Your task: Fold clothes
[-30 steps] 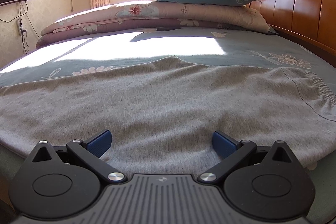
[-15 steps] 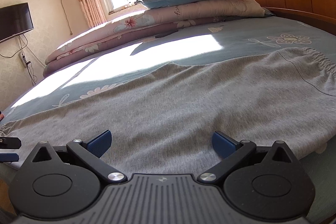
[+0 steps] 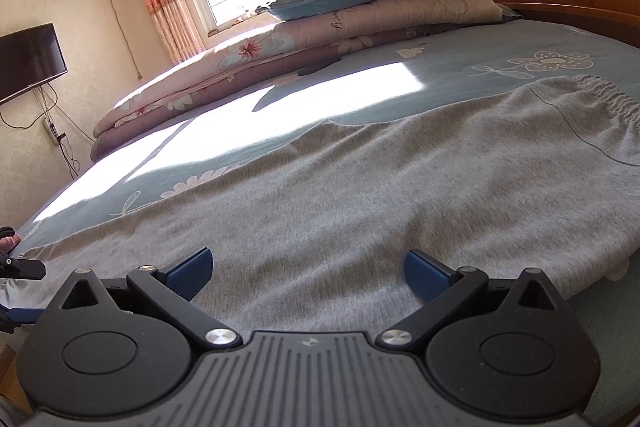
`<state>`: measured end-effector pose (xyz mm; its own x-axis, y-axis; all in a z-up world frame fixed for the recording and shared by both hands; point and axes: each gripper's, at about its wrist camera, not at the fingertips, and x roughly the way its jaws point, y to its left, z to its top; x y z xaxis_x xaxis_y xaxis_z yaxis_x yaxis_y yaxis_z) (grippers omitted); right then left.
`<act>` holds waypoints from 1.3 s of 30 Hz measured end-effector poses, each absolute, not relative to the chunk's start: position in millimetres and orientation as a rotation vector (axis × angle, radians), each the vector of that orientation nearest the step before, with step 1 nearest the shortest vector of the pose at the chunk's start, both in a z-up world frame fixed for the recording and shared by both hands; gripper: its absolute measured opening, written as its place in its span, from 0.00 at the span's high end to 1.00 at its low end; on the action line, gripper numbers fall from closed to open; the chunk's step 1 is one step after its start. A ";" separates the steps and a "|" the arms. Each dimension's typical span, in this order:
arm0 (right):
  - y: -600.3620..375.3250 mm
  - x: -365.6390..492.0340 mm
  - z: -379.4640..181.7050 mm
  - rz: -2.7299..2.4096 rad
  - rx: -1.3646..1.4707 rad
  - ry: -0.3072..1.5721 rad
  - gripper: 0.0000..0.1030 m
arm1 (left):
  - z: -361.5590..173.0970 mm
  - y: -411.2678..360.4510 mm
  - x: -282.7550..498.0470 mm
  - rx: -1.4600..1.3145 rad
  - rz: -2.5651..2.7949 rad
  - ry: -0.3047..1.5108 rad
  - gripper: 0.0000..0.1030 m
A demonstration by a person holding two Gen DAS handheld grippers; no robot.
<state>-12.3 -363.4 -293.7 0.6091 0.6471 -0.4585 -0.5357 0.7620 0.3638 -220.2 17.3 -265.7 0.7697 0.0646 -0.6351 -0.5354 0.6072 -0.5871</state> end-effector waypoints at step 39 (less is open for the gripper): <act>-345.3 -17.0 -295.7 0.652 0.091 0.578 0.00 | -334.9 191.8 -361.5 -1.394 0.731 0.058 0.16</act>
